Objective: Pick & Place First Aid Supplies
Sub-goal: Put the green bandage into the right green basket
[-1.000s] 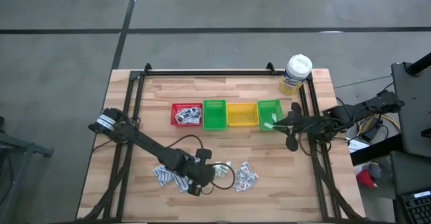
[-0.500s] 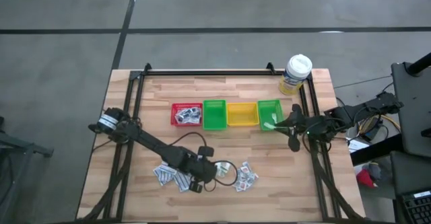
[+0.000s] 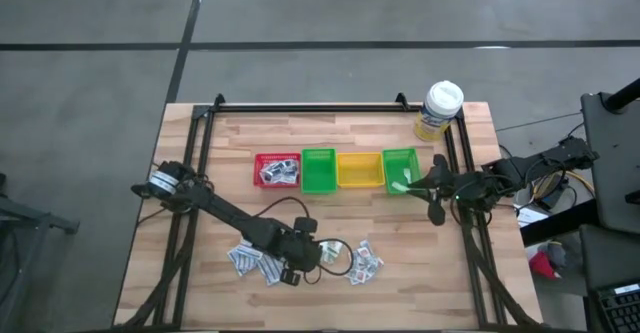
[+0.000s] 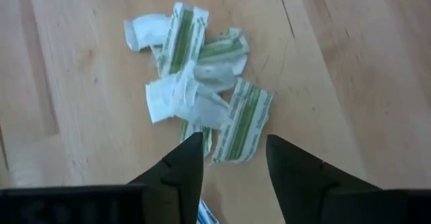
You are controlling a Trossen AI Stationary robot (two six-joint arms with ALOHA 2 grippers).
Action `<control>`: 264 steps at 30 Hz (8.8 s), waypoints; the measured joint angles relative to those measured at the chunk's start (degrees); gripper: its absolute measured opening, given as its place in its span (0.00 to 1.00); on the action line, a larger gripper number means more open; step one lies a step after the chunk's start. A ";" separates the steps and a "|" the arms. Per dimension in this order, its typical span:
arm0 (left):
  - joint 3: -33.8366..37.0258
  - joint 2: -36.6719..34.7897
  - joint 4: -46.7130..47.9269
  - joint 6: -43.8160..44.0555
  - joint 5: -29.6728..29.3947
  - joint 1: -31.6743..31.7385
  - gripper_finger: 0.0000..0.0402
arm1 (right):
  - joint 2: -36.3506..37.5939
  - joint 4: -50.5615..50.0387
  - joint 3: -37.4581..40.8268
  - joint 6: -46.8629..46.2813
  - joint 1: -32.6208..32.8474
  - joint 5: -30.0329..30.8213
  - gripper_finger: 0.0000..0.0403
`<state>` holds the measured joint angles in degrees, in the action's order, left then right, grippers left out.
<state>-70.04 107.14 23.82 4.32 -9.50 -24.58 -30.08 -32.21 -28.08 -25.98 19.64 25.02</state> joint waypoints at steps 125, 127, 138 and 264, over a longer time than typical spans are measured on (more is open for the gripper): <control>-3.85 1.41 1.19 1.95 4.46 0.77 0.00 | -0.03 1.10 0.02 -0.15 0.00 -0.07 0.17; -3.93 1.28 1.40 2.10 3.51 0.77 0.00 | -0.01 1.10 0.02 -0.15 -0.01 -0.07 0.18; -4.12 -0.67 1.64 3.15 5.16 0.85 0.00 | -0.01 1.10 0.02 -0.33 0.00 -0.07 0.21; -8.48 -5.04 -23.83 -8.72 -3.19 12.74 0.00 | -29.89 25.83 -9.35 19.06 -0.04 -6.32 0.46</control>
<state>-78.52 102.10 -0.01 -4.40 -12.69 -11.84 -59.97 -6.37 -37.42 -6.92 19.59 18.70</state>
